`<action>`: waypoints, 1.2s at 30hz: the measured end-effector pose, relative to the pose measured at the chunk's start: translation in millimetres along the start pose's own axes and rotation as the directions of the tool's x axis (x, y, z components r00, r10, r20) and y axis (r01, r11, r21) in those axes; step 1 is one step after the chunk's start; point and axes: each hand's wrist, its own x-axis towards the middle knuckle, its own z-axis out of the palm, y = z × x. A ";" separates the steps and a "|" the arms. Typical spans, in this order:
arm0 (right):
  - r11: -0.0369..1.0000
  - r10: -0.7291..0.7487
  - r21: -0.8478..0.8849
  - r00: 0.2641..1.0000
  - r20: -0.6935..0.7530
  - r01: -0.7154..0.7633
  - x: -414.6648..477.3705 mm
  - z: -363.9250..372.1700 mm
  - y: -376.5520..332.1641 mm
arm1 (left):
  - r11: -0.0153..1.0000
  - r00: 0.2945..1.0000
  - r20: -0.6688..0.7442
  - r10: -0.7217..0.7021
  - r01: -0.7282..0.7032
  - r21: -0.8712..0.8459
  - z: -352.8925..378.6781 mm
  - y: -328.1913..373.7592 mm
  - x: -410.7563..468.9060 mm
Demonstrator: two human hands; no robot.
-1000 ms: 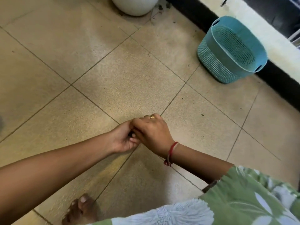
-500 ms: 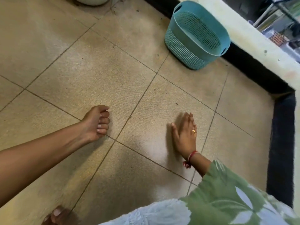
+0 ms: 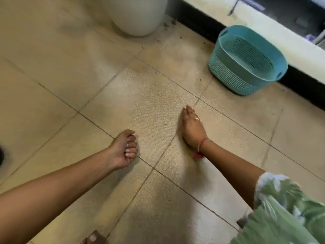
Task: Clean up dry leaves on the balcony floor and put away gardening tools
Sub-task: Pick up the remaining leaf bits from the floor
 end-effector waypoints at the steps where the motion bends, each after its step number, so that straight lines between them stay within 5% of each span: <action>1: 0.999 -0.036 -0.011 0.999 -0.010 0.035 -4.5 0.1 1.6 | 1.000 1.000 -0.010 0.007 -0.007 -0.026 -1.6 1.8 -2.1; 6: 0.953 -0.240 -0.182 0.970 0.028 0.241 -29.7 -12.6 18.2 | 0.993 1.000 -0.011 0.017 -0.018 -0.121 -3.4 8.8 -7.3; 13: 0.977 -0.155 -0.132 0.982 0.108 0.169 8.1 -41.2 8.5 | 0.988 0.999 -0.005 0.035 -0.036 -0.152 13.8 21.6 -7.0; 18: 0.923 -0.111 0.377 0.992 0.063 0.079 4.6 -32.9 -58.5 | 0.979 0.998 -0.015 0.055 -0.057 -0.197 14.0 29.0 -4.5; 21: 0.801 -0.268 0.548 0.963 -0.031 0.240 -1.2 -37.3 -116.4 | 0.980 0.999 0.001 0.032 -0.031 -0.195 13.1 27.9 4.0; 25: 0.844 -0.503 0.125 0.851 -0.150 0.521 -5.1 -40.6 -150.4 | 0.979 0.986 0.144 0.089 -0.060 -0.196 15.0 35.3 0.3; 29: 0.750 -0.659 -0.211 0.735 -0.161 0.627 1.0 -45.6 -151.0 | 0.968 0.971 0.212 0.109 -0.055 -0.244 15.9 45.4 -0.7; 32: 0.765 -0.643 -0.166 0.753 -0.140 0.622 8.1 -54.1 -150.2 | 0.976 0.978 0.182 0.106 -0.067 -0.209 19.4 57.2 -1.3; 36: 0.883 -0.368 0.241 0.913 -0.179 0.403 24.3 -84.6 -166.4 | 0.993 0.983 0.148 0.107 -0.100 -0.055 28.6 85.8 -14.6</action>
